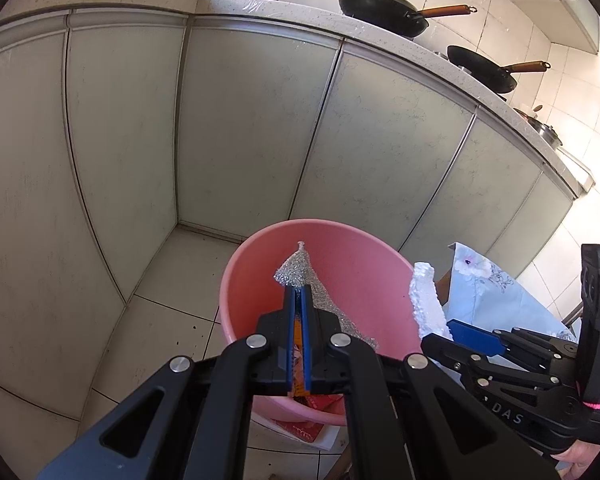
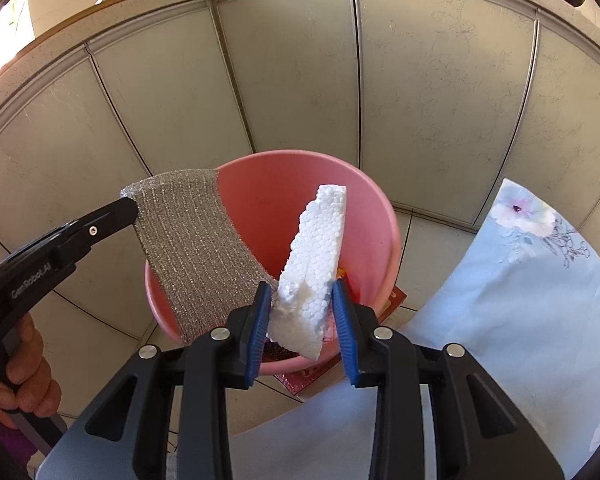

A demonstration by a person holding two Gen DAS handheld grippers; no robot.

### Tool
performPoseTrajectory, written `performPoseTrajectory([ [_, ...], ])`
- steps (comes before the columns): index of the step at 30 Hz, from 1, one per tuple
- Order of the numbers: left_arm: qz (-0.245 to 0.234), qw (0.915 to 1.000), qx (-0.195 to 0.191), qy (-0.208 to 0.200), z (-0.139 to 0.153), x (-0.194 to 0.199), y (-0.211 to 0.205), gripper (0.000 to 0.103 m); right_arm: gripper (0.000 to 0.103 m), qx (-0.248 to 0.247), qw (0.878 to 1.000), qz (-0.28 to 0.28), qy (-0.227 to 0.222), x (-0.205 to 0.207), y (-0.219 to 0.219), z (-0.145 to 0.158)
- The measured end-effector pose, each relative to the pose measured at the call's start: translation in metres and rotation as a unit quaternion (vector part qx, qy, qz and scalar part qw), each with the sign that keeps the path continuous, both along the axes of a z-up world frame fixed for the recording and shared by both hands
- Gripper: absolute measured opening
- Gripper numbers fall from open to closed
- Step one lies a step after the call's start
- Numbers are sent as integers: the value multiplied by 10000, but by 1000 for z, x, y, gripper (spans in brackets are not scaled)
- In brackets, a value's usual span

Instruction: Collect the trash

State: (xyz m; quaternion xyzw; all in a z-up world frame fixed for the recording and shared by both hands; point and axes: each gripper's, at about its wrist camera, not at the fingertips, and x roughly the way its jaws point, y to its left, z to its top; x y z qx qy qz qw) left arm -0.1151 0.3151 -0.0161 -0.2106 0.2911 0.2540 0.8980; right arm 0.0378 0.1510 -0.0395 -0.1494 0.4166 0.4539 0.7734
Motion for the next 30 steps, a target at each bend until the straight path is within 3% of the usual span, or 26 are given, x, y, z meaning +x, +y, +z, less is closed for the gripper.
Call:
performPoseTrajectory([
  [14,82,9996,225,147,-10,1,-4,4,33,104,9993,-179,320,15,8,-15],
  [17,62,9995,276,165,-8,1,-5,5,39,129,9992,-199,310,16,6,-15],
  [30,-45,9992,251,299,-7,4,-14,17,42,202,9995,-192,170,6,-1,-9],
])
